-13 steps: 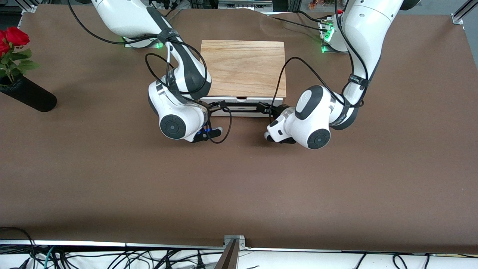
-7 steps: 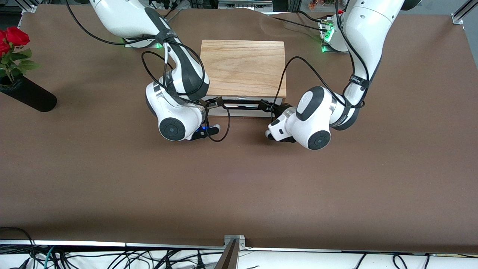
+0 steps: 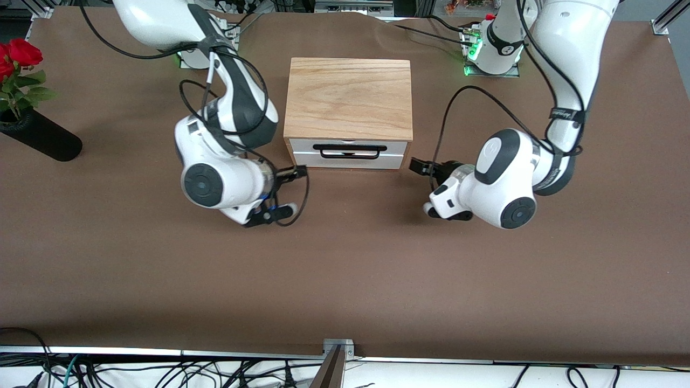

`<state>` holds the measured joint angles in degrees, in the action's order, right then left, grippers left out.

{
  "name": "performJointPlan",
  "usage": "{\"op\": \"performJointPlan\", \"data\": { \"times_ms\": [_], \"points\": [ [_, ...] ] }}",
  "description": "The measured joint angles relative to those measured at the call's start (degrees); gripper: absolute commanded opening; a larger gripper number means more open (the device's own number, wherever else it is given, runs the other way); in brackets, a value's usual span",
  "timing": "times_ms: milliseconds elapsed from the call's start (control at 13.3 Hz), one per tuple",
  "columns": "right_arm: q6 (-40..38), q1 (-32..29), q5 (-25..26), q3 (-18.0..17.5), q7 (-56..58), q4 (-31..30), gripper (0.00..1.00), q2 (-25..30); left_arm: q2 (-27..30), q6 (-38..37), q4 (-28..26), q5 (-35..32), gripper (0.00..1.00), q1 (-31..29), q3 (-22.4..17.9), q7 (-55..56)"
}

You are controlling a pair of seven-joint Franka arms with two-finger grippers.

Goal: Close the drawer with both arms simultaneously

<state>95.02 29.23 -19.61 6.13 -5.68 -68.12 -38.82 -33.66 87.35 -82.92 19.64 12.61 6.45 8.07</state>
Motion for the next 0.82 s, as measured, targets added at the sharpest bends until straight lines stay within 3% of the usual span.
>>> {"op": "performJointPlan", "data": {
  "times_ms": [150,600,825],
  "points": [
    [2.21,-0.24,2.24,2.49,1.61,2.74,1.00,0.18,3.51,0.00,1.71,-6.90,1.00,-1.14,-0.58,-0.01],
    [0.21,-0.96,2.68,13.63,2.31,5.35,1.00,3.62,17.48,-1.60,2.98,-19.01,1.00,-7.31,-1.08,-4.29],
    [-0.41,-5.22,2.73,14.54,2.37,5.31,1.00,7.37,21.60,-2.75,2.95,-19.46,1.00,-11.01,-1.30,-8.35]
  ]
}}
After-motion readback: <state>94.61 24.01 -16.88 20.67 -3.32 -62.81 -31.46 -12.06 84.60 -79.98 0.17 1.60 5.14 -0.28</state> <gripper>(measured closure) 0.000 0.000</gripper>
